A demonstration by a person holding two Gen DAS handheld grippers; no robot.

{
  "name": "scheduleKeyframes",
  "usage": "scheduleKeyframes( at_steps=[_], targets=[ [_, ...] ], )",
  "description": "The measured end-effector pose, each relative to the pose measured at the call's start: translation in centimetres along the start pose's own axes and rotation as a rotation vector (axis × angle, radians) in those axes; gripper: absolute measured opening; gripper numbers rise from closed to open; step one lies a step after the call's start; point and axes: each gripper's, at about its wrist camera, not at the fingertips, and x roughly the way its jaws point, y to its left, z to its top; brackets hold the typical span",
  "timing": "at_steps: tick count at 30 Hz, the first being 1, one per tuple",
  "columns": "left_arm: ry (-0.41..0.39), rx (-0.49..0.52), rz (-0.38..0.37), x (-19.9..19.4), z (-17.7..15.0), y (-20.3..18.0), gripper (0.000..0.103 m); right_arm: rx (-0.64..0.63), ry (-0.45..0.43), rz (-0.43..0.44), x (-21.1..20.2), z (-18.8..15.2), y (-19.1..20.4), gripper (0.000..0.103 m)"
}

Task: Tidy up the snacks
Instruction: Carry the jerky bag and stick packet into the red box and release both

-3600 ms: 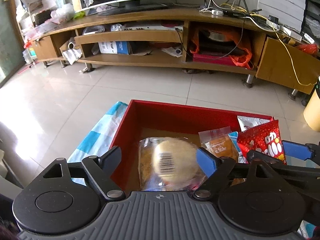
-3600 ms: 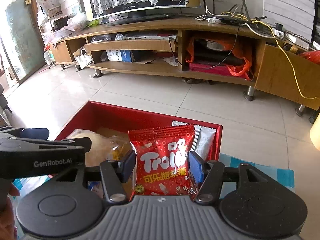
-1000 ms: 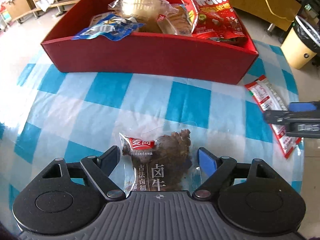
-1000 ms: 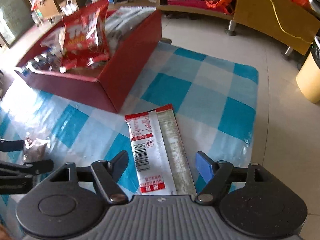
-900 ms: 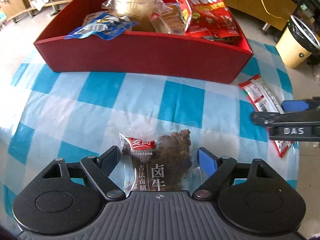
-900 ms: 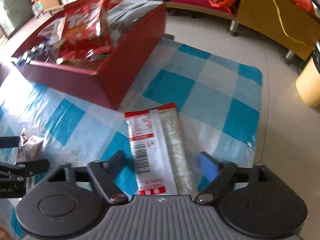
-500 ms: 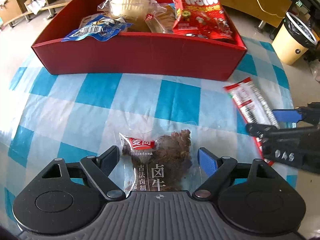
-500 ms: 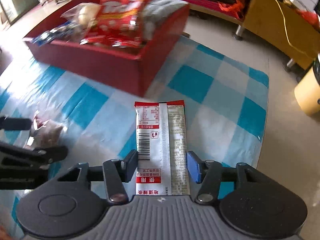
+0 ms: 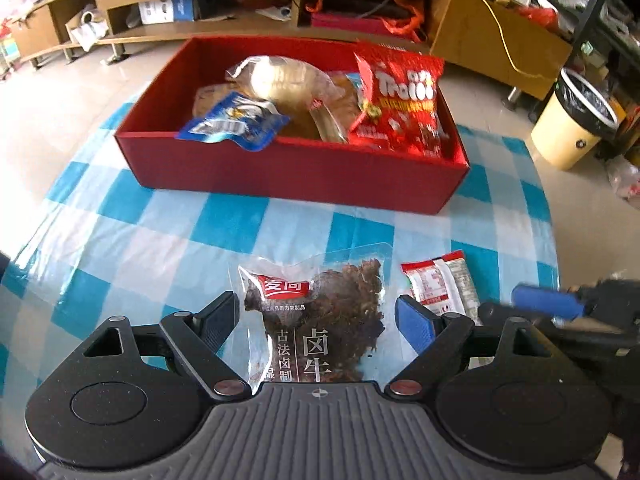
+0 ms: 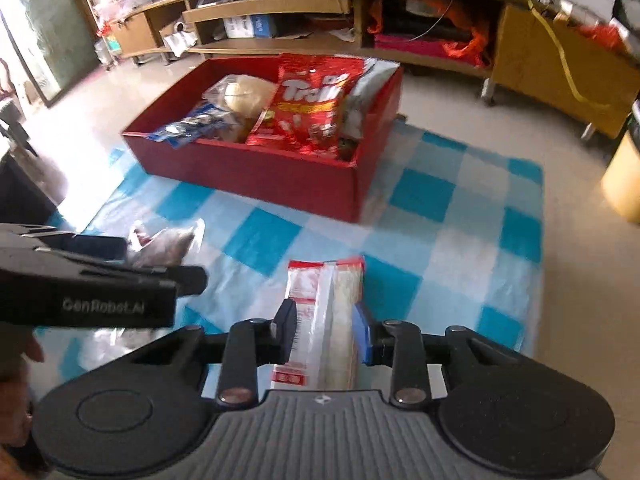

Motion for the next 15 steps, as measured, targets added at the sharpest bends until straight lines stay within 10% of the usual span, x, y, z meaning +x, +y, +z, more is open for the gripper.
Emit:
scheduleKeyframes(
  at_steps=[6, 15],
  targets=[
    [0.021, -0.021, 0.005, 0.4, -0.5, 1.2, 0.088, 0.029, 0.023, -0.05, 1.8, -0.3, -0.3, 0.039],
    [0.066, -0.029, 0.027, 2.4, -1.0, 2.1, 0.089, -0.037, 0.096, -0.144, 6.4, 0.1, 2.0, 0.078]
  ],
)
